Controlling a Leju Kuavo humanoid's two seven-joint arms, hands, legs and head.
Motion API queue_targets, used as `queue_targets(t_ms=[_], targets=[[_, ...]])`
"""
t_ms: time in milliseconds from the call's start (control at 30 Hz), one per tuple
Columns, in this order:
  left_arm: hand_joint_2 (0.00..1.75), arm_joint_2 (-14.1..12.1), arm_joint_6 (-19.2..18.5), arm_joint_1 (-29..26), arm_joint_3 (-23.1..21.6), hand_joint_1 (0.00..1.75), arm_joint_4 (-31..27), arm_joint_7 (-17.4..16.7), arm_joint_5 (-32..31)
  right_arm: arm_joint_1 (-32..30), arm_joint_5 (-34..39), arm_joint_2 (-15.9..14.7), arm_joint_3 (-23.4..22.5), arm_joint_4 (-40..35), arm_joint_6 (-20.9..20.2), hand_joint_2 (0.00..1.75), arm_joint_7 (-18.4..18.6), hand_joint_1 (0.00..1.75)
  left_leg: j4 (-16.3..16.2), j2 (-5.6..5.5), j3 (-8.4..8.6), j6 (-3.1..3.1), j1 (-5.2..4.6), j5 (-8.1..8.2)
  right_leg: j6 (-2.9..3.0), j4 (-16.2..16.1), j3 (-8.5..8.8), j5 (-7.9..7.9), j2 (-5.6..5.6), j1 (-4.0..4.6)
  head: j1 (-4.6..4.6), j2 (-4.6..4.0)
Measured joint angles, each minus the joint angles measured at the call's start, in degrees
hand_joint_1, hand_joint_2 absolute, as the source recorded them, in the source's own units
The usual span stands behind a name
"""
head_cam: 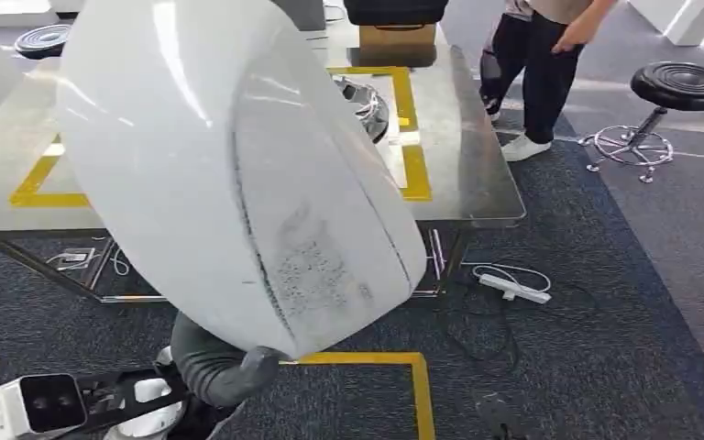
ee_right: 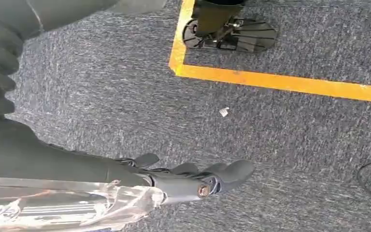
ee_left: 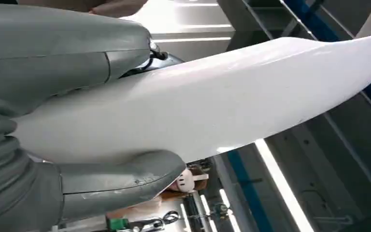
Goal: Take the parts from the cabinet and place them on the table.
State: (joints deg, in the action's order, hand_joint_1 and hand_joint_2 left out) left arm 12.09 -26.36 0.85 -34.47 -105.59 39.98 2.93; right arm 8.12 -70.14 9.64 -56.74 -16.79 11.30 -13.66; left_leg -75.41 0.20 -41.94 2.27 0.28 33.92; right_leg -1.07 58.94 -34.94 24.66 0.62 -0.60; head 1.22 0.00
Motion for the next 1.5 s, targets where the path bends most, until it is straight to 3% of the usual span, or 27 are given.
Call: queue_targets(t_ms=[33,67,133,167,267,333,367,433,500,567,633,667,700,800,867,967,1000,1033,1067,1133,1167,1200,1333,1367,1400,1467,1500], targets=[[1.75,0.0,-0.1,-0.1,0.2,1.75,0.3,0.0,0.2,-0.1,0.0,0.0,0.0,0.0,0.0,1.75,-0.2,0.0,0.8,0.0,0.32,-0.11,0.0,-1.24,-0.01,0.0,0.03,0.0,0.07,0.01,-0.02,0.0],[1.75,0.0,-0.3,-0.3,0.4,1.75,0.5,0.0,0.6,-0.1,0.0,0.0,0.0,0.0,-0.2,1.75,-0.4,0.0,4.1,-0.01,1.88,-0.33,-0.01,-3.66,-0.05,0.0,0.07,-0.02,0.21,0.01,-0.02,0.0],[1.75,0.2,-0.5,-0.4,0.8,1.75,0.8,0.0,1.2,-0.1,0.0,0.0,0.0,0.0,-0.6,1.75,-0.8,0.0,13.8,-0.07,6.99,-0.87,-0.01,-8.24,-0.24,0.0,0.19,-0.09,0.47,0.0,-0.02,0.0],[1.75,0.2,-0.7,-0.4,0.9,1.75,0.9,0.0,1.4,-0.1,0.0,0.0,0.0,0.0,-0.7,1.75,-1.0,0.0,17.1,-0.2,8.57,-1.09,-0.14,-8.26,-0.57,0.2,0.04,-0.07,0.58,0.35,-0.09,0.0],[1.75,0.5,-1.4,-0.5,1.4,1.75,1.4,0.0,2.0,-0.3,-0.1,0.0,0.0,0.0,-0.3,1.75,-0.1,0.0,17.7,-0.21,8.47,-1.72,-0.33,-8.22,-1.62,-0.3,-0.08,-0.36,0.69,0.19,-0.13,0.0],[1.75,0.6,-1.7,-0.5,1.7,1.75,1.6,0.0,2.2,-0.3,-0.5,0.0,0.0,0.0,-0.2,1.75,0.4,0.0,18.2,-0.1,8.74,-2.58,0.14,-8.72,-2.3,-0.1,-0.33,-0.08,0.57,0.1,-0.11,0.0],[1.75,0.7,-1.8,-0.5,1.8,1.75,1.7,0.0,2.3,-0.3,-0.5,0.0,0.0,0.0,-0.1,1.75,0.5,0.0,18.2,-0.05,8.78,-2.8,0.15,-8.69,-2.57,1.7,-0.93,1.3,0.25,0.16,0.33,0.0],[1.75,0.7,-1.9,-0.6,2.1,1.75,2.0,0.0,2.4,-0.3,-0.9,0.0,0.0,0.0,0.0,1.75,0.8,0.0,18.2,0.02,8.73,-3.03,0.13,-8.7,-2.99,10.4,-4.83,5.82,-0.05,0.02,0.33,0.0],[1.75,0.7,-2.0,-0.6,2.2,1.75,2.6,-0.3,2.3,-0.6,-1.3,0.0,0.0,0.0,0.2,1.75,1.4,0.0,18.2,0.02,8.72,-3.08,0.12,-8.67,-3.24,17.1,-7.96,7.98,-0.06,0.02,0.48,0.0],[1.75,0.7,-2.0,-0.6,2.3,1.75,2.8,-0.6,1.9,-0.8,-1.5,0.0,0.0,0.0,0.4,1.75,1.8,0.0,18.2,0.0,8.81,-3.05,0.15,-8.64,-3.23,13.9,-6.4,5.3,-0.13,-0.02,0.52,0.0],[1.75,0.8,-1.9,-0.6,2.3,1.75,3.1,-0.8,1.7,-0.7,-1.9,0.0,0.0,0.0,1.4,1.75,2.4,0.0,18.2,-0.03,9.13,-2.71,0.24,-8.45,-3.24,3.3,-0.91,0.46,-0.41,-0.13,0.52,0.0],[1.75,0.8,-1.8,-0.6,2.3,1.75,3.1,-0.8,1.7,-0.6,-2.1,0.0,0.0,0.0,1.7,1.75,2.6,0.0,18.2,-0.02,9.2,-2.29,0.01,-8.32,-3.28,0.1,0.71,0.73,-0.84,-0.12,0.55,0.0],[1.75,0.8,-1.7,-0.6,2.4,1.75,3.2,-0.9,1.4,-0.5,-2.2,0.1,0.0,0.0,1.8,1.75,2.7,0.0,17.9,-0.07,9.07,-2.0,-0.31,-8.27,-2.54,-0.2,1.03,0.42,-0.45,-0.03,0.46,0.0],[1.75,0.8,-1.5,-0.6,2.4,1.75,3.3,-1.2,1.0,-0.8,-2.2,0.1,0.0,0.0,2.2,1.75,2.7,0.0,18.4,-0.02,9.15,-1.16,-0.16,-8.64,-1.33,-0.1,0.66,0.38,-0.13,0.27,0.22,0.0],[1.75,0.8,-1.5,-0.6,2.5,1.75,3.3,-1.2,0.9,-0.6,-2.3,0.1,0.0,0.0,2.4,1.75,2.6,0.0,17.0,-0.06,8.57,-0.46,-0.08,-7.19,-0.51,-0.4,0.78,0.08,-0.08,-0.1,0.09,0.0],[1.75,0.8,-1.5,-0.6,2.6,1.75,3.5,-1.2,0.8,-0.6,-2.6,0.1,0.0,0.0,2.5,1.75,2.6,0.0,3.8,-0.07,2.16,-0.02,-0.07,-0.52,-0.07,-0.4,0.64,0.13,-0.11,-0.07,-0.42,0.0],[1.75,0.7,-1.5,-0.6,2.6,1.75,3.5,-1.2,0.8,-0.6,-2.7,0.1,0.0,0.0,2.5,1.75,2.6,0.0,0.5,-0.07,0.43,-0.02,-0.06,0.27,-0.05,-0.4,0.58,0.11,-0.11,-0.05,-0.42,0.0],[1.75,0.8,-1.5,-0.6,2.7,1.75,3.6,-1.2,0.8,-0.6,-2.8,0.1,0.0,0.0,2.6,1.75,2.7,0.0,0.0,-0.07,0.01,-0.1,-0.06,-0.28,-0.04,-0.4,0.58,0.11,-0.1,-0.05,-0.39,0.0],[1.75,0.7,-1.5,-0.6,2.7,1.75,3.6,-1.2,0.8,-0.6,-2.9,0.1,0.0,0.0,2.6,1.75,2.7,0.0,2.0,-0.07,0.91,-0.27,-0.07,-2.24,-0.05,-0.4,0.61,0.1,-0.03,-0.05,-0.44,0.0],[1.75,0.8,-1.6,-0.6,2.7,1.75,3.7,-1.2,0.8,-0.6,-3.0,0.1,0.0,0.0,2.6,1.75,2.7,0.0,11.4,-0.07,5.66,-0.75,-0.08,-7.34,-0.14,-0.4,0.76,0.08,0.19,-0.06,-0.44,0.0],[1.75,0.8,-1.6,-0.6,2.7,1.75,3.7,-1.2,0.8,-0.6,-3.0,0.1,0.0,0.0,2.6,1.75,2.7,0.0,15.6,-0.08,7.94,-1.02,-0.08,-8.72,-0.3,-0.4,0.79,0.07,0.27,-0.06,-0.48,0.0],[1.75,0.8,-1.6,-0.6,2.7,1.75,3.7,-1.2,0.8,-0.5,-3.0,0.1,0.0,0.0,2.6,1.75,2.7,0.0,18.3,-0.12,9.0,-1.12,-0.17,-8.38,-0.78,0.1,0.47,0.26,0.37,0.49,-0.61,0.0],[1.75,0.8,-1.6,-0.6,2.7,1.75,3.7,-1.2,0.8,-0.6,-3.0,0.1,0.0,0.0,2.7,1.75,2.7,0.0,18.4,-0.2,8.61,-2.35,-0.17,-8.75,-2.14,-0.7,0.61,-0.16,0.32,0.15,-0.61,0.0],[1.75,0.9,-1.6,-0.6,2.6,1.75,3.7,-1.2,0.8,-0.6,-3.0,0.1,0.0,0.0,2.7,1.75,2.7,0.0,18.6,-0.16,8.86,-2.63,0.07,-8.93,-2.44,0.0,0.24,0.49,0.25,0.11,-0.44,0.0],[1.75,0.9,-1.6,-0.6,2.6,1.75,3.7,-1.2,0.8,-0.6,-3.0,0.1,0.0,0.0,2.7,1.75,2.7,0.0,18.6,-0.11,8.89,-2.95,0.11,-8.92,-2.7,2.4,-0.87,2.29,0.0,0.11,0.02,0.0],[1.75,0.9,-1.6,-0.6,2.6,1.75,3.8,-1.2,0.8,-0.6,-3.1,0.1,0.0,0.0,2.7,1.75,2.7,0.0,18.6,-0.09,8.84,-3.14,0.06,-8.91,-3.09,12.0,-5.2,6.81,-0.13,0.0,0.0,0.0],[1.75,0.8,-1.7,-0.6,2.6,1.75,3.8,-1.2,0.8,-0.7,-3.1,0.1,0.0,0.0,2.7,1.75,2.8,0.0,18.6,-0.09,8.84,-3.16,0.05,-8.89,-3.22,16.1,-7.14,8.18,-0.13,0.01,0.22,0.0]])
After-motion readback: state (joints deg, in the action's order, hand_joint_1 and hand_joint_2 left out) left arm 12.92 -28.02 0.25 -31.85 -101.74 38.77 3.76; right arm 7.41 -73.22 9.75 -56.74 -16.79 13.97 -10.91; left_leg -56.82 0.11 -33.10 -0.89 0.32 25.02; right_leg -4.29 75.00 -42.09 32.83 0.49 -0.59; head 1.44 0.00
